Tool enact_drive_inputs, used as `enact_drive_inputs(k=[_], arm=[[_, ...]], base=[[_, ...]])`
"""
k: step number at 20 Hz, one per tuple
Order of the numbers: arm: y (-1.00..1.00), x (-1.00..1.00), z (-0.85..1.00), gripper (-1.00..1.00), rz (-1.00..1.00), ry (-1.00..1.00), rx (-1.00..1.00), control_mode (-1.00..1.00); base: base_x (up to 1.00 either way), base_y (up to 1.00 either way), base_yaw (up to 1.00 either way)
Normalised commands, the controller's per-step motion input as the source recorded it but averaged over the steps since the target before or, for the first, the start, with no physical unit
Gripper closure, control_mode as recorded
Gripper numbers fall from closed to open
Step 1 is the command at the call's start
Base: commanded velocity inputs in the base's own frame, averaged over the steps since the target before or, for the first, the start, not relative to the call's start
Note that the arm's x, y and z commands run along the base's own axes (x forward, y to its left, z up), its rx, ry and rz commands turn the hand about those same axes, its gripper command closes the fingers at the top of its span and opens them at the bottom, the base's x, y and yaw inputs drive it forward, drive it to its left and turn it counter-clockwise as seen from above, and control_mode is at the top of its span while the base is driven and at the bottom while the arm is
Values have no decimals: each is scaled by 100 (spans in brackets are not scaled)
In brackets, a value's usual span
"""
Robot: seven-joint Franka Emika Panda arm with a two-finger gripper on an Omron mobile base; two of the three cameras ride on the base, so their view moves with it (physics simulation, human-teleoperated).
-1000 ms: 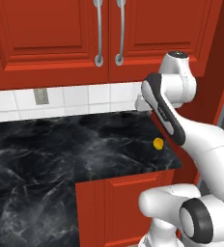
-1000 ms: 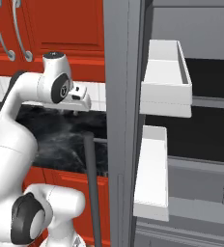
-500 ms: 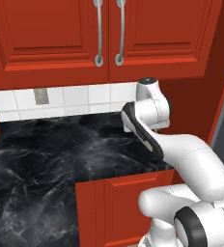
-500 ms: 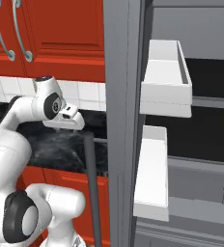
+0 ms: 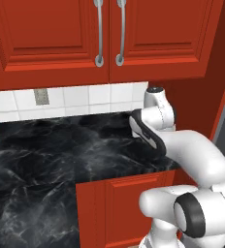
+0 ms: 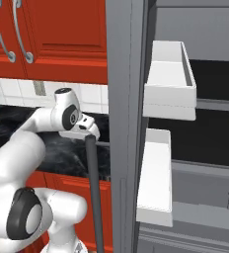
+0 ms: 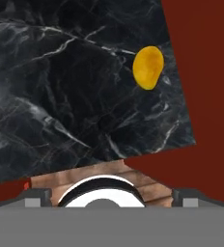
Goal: Place the mango in the correct fridge rack based on whether it is a fruit or vegetable. Finally, close the fridge door.
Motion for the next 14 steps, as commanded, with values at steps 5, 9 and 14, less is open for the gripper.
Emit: enact_drive_inputs(k=[5,9,14], arm=[[-31,25,-44,-100,-5,0,0,-100],[-22,26,-26,-100,-4,0,0,-100],[-28,28,-21,-100,-4,0,0,-100]], base=[[0,0,0],[0,0,0],[0,0,0]])
